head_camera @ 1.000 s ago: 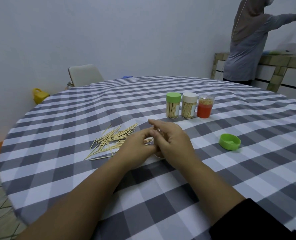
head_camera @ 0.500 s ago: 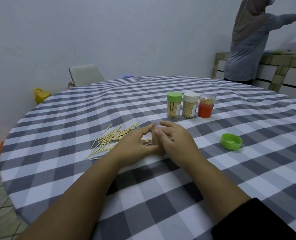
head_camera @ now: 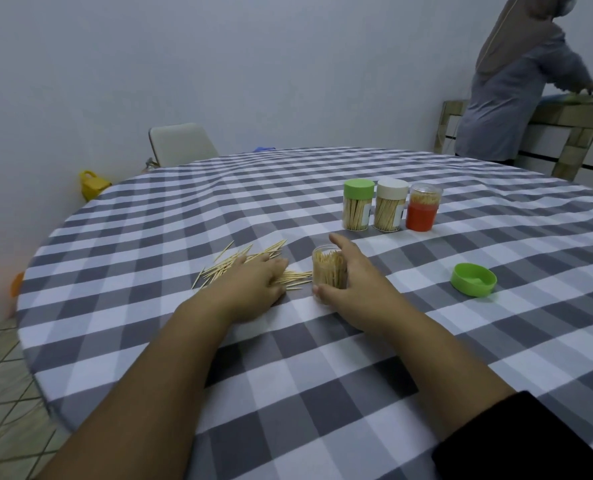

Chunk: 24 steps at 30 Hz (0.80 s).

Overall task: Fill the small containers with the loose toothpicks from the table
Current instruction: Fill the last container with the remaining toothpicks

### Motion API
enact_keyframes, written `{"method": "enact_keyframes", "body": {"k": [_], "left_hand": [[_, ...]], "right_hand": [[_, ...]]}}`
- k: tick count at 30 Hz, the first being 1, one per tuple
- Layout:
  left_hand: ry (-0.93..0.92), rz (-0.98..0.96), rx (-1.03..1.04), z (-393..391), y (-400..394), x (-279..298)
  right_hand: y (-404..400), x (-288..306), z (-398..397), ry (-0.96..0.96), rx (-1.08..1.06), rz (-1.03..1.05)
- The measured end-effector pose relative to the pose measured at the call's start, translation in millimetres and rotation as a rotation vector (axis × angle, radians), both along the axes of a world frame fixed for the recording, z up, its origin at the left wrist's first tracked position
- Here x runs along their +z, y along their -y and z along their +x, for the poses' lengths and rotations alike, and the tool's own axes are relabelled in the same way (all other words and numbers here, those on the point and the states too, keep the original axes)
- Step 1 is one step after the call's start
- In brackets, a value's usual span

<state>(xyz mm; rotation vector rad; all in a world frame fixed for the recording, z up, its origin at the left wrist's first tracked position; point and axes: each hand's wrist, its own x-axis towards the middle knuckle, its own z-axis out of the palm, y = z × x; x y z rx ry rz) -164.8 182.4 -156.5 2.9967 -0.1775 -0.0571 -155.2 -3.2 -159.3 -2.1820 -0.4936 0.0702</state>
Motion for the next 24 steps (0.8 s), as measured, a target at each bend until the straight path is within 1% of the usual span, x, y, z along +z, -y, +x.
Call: {"method": "enact_keyframes", "body": {"k": [2,6,12,17,24], "left_hand": [[0.022,0.078,0.005,3.6,4.8,-4.3],[0.101,0.205,0.107,6.8,17.3,-14.6],[0.217,0.331,0.147,11.5,27.4,-19.3],[0.309,0.331,0.153,11.2,28.3,-16.5],[0.371,0.190,0.169,8.3,25.8,-13.5]], "right_hand": [[-0.3,-0.2,0.5,0.003,-0.004,-0.009],[-1.0,0.2,0.4,0.019,-0.009,-0.031],[-1.7,2.0,-1.5,0.025,-0.018,-0.052],[-1.7,2.6,-3.0,0.022,-0.024,-0.062],[-1.9,4.7,-5.5,0.014,-0.026,-0.058]]}}
